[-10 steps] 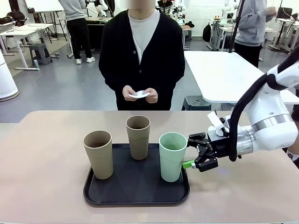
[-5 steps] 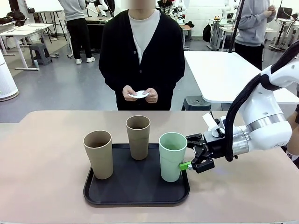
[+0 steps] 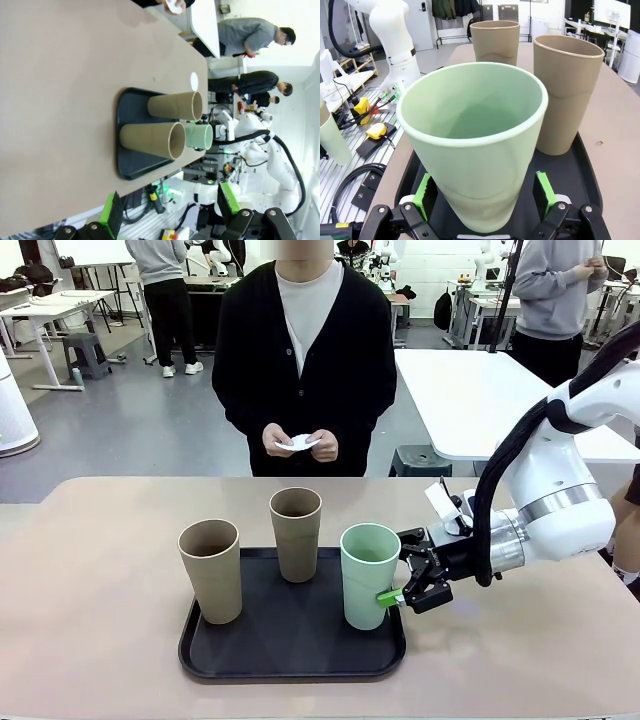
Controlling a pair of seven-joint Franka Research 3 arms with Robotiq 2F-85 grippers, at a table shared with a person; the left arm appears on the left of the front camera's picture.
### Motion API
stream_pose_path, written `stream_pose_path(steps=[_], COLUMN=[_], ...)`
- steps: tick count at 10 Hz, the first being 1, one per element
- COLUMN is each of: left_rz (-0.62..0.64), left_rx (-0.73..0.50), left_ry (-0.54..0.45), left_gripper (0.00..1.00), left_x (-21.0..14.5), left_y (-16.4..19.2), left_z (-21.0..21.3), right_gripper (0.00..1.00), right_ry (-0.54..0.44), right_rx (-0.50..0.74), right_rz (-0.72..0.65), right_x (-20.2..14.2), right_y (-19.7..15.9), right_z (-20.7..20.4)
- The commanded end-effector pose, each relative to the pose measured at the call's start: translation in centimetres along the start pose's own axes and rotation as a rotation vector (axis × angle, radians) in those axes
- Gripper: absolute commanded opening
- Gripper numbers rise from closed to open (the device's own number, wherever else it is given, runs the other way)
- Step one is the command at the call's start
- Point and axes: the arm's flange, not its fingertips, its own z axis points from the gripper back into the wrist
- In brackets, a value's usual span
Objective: Place coasters on the table and set cups on them.
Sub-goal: Pick up one Reusable plastic cup and place it on a coaster set by the human.
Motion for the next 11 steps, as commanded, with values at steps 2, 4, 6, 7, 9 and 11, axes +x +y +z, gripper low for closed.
stream_pose_path(steps=[2,4,6,7,9,11], left_rz=[-0.005,-0.005,-0.005,-0.005,-0.005,-0.005], left_rx=[-0.013,-0.013,-0.013,-0.013,-0.013,-0.013], left_ry=[-0.004,-0.004,-0.004,-0.004,-0.004,-0.004], left_gripper=[1.00,1.00,1.00,1.00,1.00,1.00], left_x=[0.01,0.01,0.01,0.01,0.01,0.01], left_y=[0.04,0.04,0.04,0.04,0.04,0.04], left_z=[0.12,0.12,0.12,0.12,0.12,0.12], right_gripper=[1.00,1.00,1.00,1.00,0.40,0.35], right_ry=[0.002,-0.016,-0.038,-0.057,-0.079,-0.084], right_rx=[-0.019,-0.009,-0.002,0.020,0.043,0.044], right_rz=[-0.029,-0.017,-0.006,0.000,-0.011,-0.016], right_x=[0.22,0.45,0.46,0.39,0.22,0.21], right_y=[-0.69,-0.71,-0.74,-0.74,-0.90,-0.96], right_z=[-1.75,-2.05,-2.08,-2.13,-1.95,-1.83])
